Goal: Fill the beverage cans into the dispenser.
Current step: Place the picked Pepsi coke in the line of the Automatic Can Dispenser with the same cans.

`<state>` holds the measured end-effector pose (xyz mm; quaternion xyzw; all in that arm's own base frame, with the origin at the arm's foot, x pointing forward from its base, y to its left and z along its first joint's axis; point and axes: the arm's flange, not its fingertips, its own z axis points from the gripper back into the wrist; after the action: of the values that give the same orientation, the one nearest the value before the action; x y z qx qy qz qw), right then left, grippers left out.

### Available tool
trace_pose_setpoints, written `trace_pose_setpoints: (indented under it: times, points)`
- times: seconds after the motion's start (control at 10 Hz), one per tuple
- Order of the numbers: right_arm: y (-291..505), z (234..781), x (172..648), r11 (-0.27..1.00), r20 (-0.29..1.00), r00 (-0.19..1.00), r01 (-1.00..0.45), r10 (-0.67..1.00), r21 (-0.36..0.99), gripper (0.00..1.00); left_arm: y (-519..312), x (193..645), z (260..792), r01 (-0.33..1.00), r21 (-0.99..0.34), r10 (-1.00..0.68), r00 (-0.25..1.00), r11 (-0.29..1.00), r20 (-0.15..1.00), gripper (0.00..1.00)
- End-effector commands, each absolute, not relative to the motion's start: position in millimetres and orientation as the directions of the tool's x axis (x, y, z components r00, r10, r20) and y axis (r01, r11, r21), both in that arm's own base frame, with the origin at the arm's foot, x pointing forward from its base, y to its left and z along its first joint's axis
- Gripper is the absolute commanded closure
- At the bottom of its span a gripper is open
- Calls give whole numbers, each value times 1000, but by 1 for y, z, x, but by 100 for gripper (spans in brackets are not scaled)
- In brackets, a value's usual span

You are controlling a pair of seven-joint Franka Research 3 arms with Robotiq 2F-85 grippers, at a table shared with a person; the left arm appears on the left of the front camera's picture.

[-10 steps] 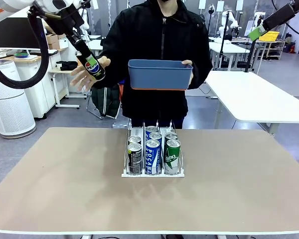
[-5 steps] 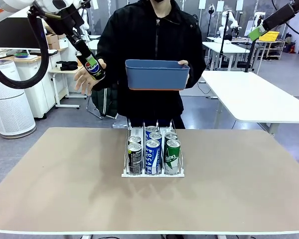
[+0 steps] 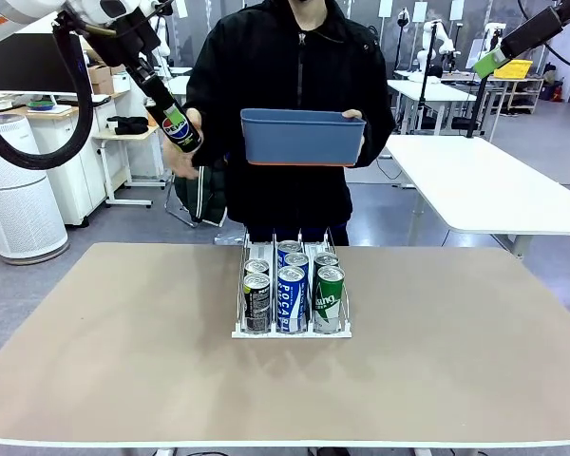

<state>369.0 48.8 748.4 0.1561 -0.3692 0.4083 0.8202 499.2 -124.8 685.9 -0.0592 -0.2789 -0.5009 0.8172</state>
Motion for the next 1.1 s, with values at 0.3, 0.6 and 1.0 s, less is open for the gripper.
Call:
trace_pose_setpoints:
  times: [0.3, 0.6, 1.0]
  points:
    - [48, 748, 370, 616, 738, 393, -787, 549, -40, 0, -125, 499, 686, 852, 183, -786, 343, 491, 515, 42]
    - [48, 748, 370, 616, 738, 393, -787, 549, -40, 0, -142, 490, 685, 834, 148, -782, 416, 532, 464, 42]
    - [48, 748, 370, 616, 738, 393, -787, 549, -40, 0, -181, 463, 680, 866, 121, -797, 382, 485, 468, 42]
